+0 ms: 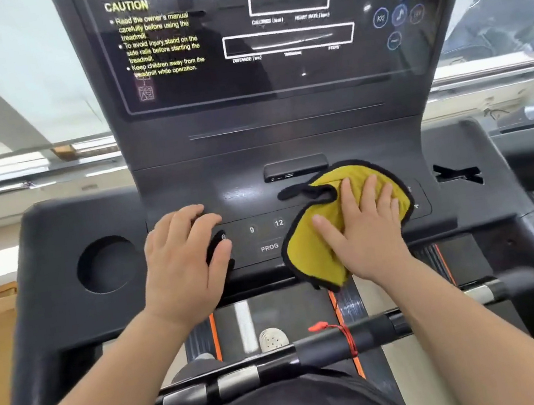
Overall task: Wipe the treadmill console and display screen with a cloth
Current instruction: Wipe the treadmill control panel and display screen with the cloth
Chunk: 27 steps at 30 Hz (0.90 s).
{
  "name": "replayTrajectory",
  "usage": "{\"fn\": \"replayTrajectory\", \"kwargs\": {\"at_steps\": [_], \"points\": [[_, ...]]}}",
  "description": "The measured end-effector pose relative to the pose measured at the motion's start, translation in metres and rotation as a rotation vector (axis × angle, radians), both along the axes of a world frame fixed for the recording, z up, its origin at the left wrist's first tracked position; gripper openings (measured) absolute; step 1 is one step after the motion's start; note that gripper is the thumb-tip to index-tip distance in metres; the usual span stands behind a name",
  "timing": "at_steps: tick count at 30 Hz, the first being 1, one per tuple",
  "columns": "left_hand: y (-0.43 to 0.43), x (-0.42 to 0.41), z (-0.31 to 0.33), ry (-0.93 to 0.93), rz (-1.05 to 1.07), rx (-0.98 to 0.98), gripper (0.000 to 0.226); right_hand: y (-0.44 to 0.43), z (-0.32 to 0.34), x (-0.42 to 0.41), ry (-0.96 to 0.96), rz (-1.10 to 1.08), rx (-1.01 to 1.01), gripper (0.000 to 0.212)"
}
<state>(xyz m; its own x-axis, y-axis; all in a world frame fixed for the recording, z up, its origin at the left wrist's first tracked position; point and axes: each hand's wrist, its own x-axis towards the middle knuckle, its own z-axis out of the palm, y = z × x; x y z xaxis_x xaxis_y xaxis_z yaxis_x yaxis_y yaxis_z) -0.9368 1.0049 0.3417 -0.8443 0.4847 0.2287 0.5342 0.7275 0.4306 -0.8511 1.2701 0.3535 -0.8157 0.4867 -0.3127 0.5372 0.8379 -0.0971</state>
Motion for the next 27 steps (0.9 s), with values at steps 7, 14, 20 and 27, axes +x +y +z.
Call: {"fn": "replayTrajectory", "kwargs": {"at_steps": [7, 14, 20, 27], "points": [[0.020, 0.006, 0.001, 0.019, 0.016, -0.065, 0.044, -0.026, -0.013, -0.027, 0.102, 0.162, 0.091, 0.105], [0.051, 0.004, 0.005, 0.004, 0.016, -0.122, 0.047, 0.032, -0.024, 0.045, 0.127, 0.478, 0.088, 0.087], [0.079, 0.000, 0.011, 0.003, -0.006, -0.161, 0.051, 0.101, -0.016, 0.024, 0.154, 0.070, 0.073, 0.098], [0.102, -0.006, 0.028, 0.051, -0.046, -0.209, 0.051, 0.077, -0.014, -0.034, 0.140, 0.126, 0.156, 0.107]]}}
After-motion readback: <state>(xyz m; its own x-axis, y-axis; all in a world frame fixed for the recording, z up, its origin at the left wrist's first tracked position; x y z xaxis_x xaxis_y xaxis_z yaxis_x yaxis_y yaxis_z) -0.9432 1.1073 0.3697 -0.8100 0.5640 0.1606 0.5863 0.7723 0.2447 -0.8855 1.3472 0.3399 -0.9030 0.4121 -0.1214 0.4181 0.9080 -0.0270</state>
